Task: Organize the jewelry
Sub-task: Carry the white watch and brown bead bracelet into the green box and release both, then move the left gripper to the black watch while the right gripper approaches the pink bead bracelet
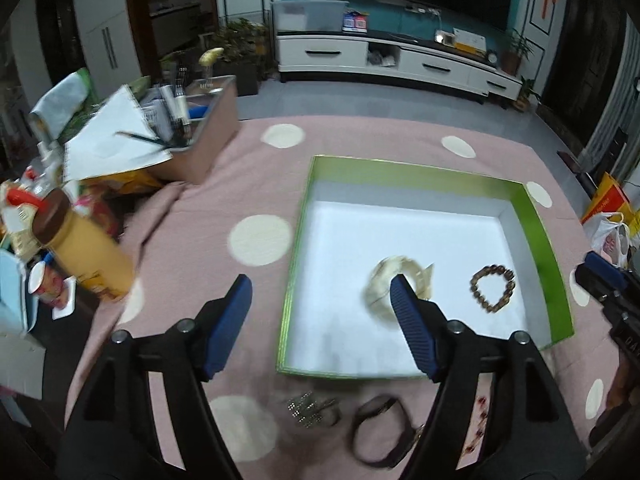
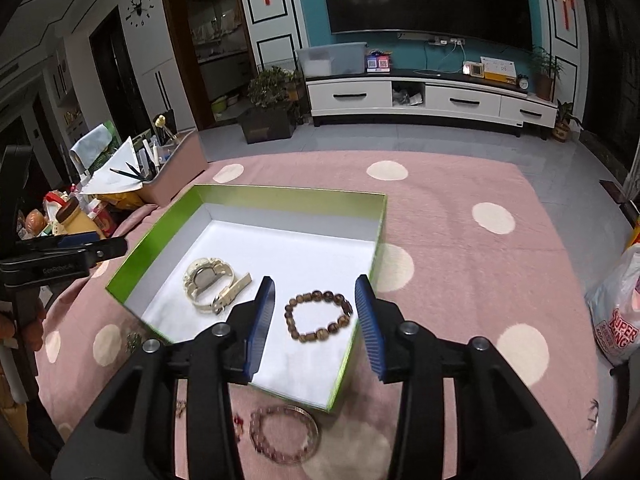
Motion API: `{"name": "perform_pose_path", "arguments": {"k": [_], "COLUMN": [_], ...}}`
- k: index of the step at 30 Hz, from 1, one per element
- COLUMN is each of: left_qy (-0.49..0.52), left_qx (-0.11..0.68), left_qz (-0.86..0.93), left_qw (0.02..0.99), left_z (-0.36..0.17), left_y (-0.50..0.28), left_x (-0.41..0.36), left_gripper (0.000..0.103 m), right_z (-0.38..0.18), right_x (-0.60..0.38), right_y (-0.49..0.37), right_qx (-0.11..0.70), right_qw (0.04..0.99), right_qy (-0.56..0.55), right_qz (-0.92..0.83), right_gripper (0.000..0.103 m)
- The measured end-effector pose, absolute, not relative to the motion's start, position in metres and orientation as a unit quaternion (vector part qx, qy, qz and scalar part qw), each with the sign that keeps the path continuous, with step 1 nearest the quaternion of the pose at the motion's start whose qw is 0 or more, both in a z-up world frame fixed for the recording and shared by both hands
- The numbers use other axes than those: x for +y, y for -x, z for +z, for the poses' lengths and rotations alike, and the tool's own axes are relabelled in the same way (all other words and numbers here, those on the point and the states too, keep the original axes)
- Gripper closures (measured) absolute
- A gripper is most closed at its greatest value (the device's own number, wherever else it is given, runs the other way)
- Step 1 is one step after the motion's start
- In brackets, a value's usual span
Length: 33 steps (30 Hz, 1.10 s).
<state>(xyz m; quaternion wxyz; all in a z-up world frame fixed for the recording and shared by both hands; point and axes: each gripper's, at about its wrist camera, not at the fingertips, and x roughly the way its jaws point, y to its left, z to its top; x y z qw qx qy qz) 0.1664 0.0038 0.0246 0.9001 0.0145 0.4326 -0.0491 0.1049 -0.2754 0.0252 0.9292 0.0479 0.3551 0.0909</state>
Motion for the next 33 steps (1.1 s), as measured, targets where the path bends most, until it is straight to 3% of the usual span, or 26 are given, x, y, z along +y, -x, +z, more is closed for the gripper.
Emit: {"name": "perform_pose_path", "arguments": {"k": [20, 29, 33], "left_qy": [0.035, 0.064, 0.075], "left_qx": [0.467, 0.484, 0.487], "left_qz": [-0.006, -0.049, -0.073], "left_qw": [0.884, 0.871, 0.867], "left_z": [-0.030, -0.055, -0.059], "left_y": [-0.065, -0.042, -0.039], "left_x": [0.062, 0.056, 0.049], "left_gripper": [0.031, 0.043, 0.053], "right_z": [-0.004, -0.042, -0.048], "right_x": [-0.286, -0.276, -0.273], "right_y": [-0.019, -0.012, -0.013], "right_qx": [0.404, 0.446, 0.446], "right_qw": [0.909, 0.888, 0.887], "right_qy": [-0.066, -0.072, -0.074], "right_qz": [0.081, 0.089, 0.094], "right_gripper": [0.061, 0.061, 0.067]}}
